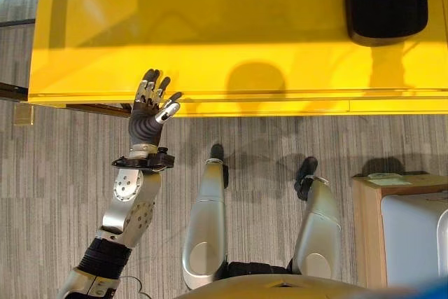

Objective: Move parts from the plastic box to the shelf.

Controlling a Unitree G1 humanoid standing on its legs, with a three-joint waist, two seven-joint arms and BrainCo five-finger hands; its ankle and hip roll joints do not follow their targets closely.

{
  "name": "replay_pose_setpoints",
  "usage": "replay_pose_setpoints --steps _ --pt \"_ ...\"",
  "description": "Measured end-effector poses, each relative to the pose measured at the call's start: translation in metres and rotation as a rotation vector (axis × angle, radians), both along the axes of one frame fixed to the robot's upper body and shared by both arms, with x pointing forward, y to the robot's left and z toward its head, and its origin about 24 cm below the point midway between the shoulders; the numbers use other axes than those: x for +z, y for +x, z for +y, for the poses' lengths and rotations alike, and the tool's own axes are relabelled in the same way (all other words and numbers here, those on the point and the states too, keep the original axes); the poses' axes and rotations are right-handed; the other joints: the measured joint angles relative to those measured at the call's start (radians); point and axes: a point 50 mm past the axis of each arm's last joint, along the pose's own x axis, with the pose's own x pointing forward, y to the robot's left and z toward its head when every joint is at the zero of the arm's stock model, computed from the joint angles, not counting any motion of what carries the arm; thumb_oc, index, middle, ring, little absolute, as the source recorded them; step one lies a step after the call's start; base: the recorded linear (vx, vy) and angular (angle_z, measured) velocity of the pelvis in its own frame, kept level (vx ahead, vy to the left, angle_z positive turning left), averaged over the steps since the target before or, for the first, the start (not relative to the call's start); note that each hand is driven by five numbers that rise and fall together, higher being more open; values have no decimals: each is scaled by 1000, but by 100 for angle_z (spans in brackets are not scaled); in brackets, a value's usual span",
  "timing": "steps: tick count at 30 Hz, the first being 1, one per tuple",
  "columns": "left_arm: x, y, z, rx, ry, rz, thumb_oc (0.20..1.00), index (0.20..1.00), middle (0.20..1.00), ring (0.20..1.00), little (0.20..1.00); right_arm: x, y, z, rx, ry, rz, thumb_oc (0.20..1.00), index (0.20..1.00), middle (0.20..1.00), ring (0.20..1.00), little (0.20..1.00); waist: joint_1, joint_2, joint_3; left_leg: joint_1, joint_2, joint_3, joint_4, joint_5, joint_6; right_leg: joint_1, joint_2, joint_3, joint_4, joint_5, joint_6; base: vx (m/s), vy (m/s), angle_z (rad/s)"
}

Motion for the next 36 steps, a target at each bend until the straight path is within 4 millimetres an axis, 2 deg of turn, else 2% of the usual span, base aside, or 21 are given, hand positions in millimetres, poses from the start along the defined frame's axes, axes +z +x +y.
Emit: replay_pose_setpoints --steps 2,3,6,8,9,10,11,14,15,16,17,18,20,21,24,26,28,33,35,36 --pt "-9 -1 0 2 5 42 1000 1000 1000 1000 1000 -1 -9 10 61 -34 -69 1000 1000 1000 1000 1000 -14 -3 0 3 2 -2 5 0 -1 6 3 0 1 0 -3 4 4 -2" --pt "-9 -1 1 5 1 42 1000 1000 1000 1000 1000 -8 -13 10 82 -40 -78 1000 1000 1000 1000 1000 -16 -5 0 7 2 -2 3 -2 3 11 4 -1 -3 -1 -4 0 0 0" --pt "-14 -2 4 22 0 65 1000 1000 1000 1000 1000 -44 -24 3 126 -27 -91 1000 1000 1000 1000 1000 -27 -8 2 38 5 0 -6 -6 4 41 8 -2 -19 -1 -5 19 0 -3" --pt "-20 -5 6 27 2 95 1000 1000 1000 1000 1000 -80 -26 -13 82 -13 -32 1000 1000 1000 1000 1000 -29 -13 2 67 6 4 -16 -8 4 69 9 -3 -33 -2 -4 16 5 -8" --pt "-23 -7 8 36 1 106 1000 1000 1000 1000 1000 -88 -23 -18 58 -3 2 1000 1000 1000 1000 1000 -38 -15 2 72 7 8 -19 -8 5 72 9 -2 -41 -4 3 31 6 -12" --pt "-23 -8 9 41 -3 106 1000 1000 1000 1000 1000 -101 -30 -26 36 9 15 1000 1000 1000 1000 1000 -46 -15 2 75 15 13 -23 -8 5 74 12 0 -47 0 5 31 7 -12" --pt "-25 -11 11 51 -10 111 1000 1000 1000 1000 1000 -120 -48 -31 42 37 -16 1000 1000 1000 1000 1000 -44 -22 0 84 15 16 -32 -8 5 80 15 -1 -54 1 4 23 7 -8" --pt "-33 -18 18 80 -13 145 1000 1000 1000 1000 1000 -173 -56 -28 35 10 120 1000 1000 1000 1000 1000 -73 -32 -5 118 22 22 -38 -18 2 111 24 4 -75 5 2 31 17 -12" --pt "-38 -22 21 100 -29 161 1000 1000 1000 1000 1000 -197 -66 -24 55 50 151 1000 1000 1000 1000 1000 -71 -27 -14 130 26 21 -46 -21 4 129 30 1 -90 6 4 55 -4 -13" --pt "-41 -24 21 106 -33 176 1000 1000 1000 1000 1000 -207 -70 -20 70 48 170 1000 1000 1000 1000 1000 -82 -29 -15 139 31 24 -52 -21 4 135 32 2 -93 8 4 84 -3 -4" --pt "-43 -24 19 103 -38 184 1000 1000 1000 1000 1000 -231 -79 -17 88 93 230 1000 1000 1000 1000 1000 -88 -26 -16 157 37 27 -55 -24 2 151 33 1 -93 5 3 88 -10 0" --pt "-49 -27 18 106 -54 207 1000 1000 1000 1000 1000 -254 -93 -6 131 166 265 1000 1000 1000 1000 1000 -84 -25 -17 188 40 29 -69 -26 -1 180 37 -1 -98 -1 1 79 -6 0" --pt "-60 -35 17 114 -55 261 1000 1000 1000 1000 1000 -283 -108 13 222 218 345 1000 1000 1000 1000 1000 -88 -26 -39 222 40 32 -95 -29 -4 206 40 -3 -123 -7 10 122 -17 -13" --pt "-68 -39 19 121 -51 300 1000 1000 1000 1000 1000 -292 -110 18 263 215 403 1000 1000 1000 1000 1000 -106 -26 -58 252 49 48 -126 -21 -6 232 45 -3 -157 6 10 120 -17 -18" --pt "-88 -45 23 143 -40 393 1000 1000 1000 1000 1000 -306 -112 30 376 295 466 1000 1000 1000 1000 1000 -116 -33 -109 330 63 69 -195 -8 -17 295 62 -3 -226 29 7 136 -20 -18" --pt "-100 -53 23 143 -42 447 1000 1000 1000 1000 1000 -316 -115 39 455 352 503 1000 1000 1000 1000 1000 -112 -35 -138 396 74 79 -253 7 -27 353 79 -7 -274 41 1 100 -1 -15" --pt "-110 -65 25 143 -38 498 1000 1000 1000 1000 1000 -332 -121 49 533 434 562 1000 1000 1000 1000 1000 -112 -42 -200 441 87 95 -319 28 -34 385 94 -6 -321 52 0 74 17 -17" --pt "-119 -76 23 148 -54 543 1000 1000 1000 1000 1000 -359 -135 48 561 568 659 1000 1000 1000 1000 1000 -126 -40 -231 578 91 118 -487 97 -51 482 114 -17 -424 85 -1 121 1 -4" --pt "-124 -83 21 148 -74 557 1000 1000 1000 1000 1000 -370 -143 50 575 612 706 1000 1000 1000 1000 1000 -132 -24 -305 598 98 129 -546 114 -54 493 126 -20 -470 98 -2 102 -34 -12" --pt "-123 -81 20 149 -71 548 1000 1000 1000 1000 1000 -372 -143 49 577 634 706 1000 1000 1000 1000 1000 -146 -15 -320 626 104 140 -577 128 -57 512 132 -21 -492 106 0 79 -31 -18"
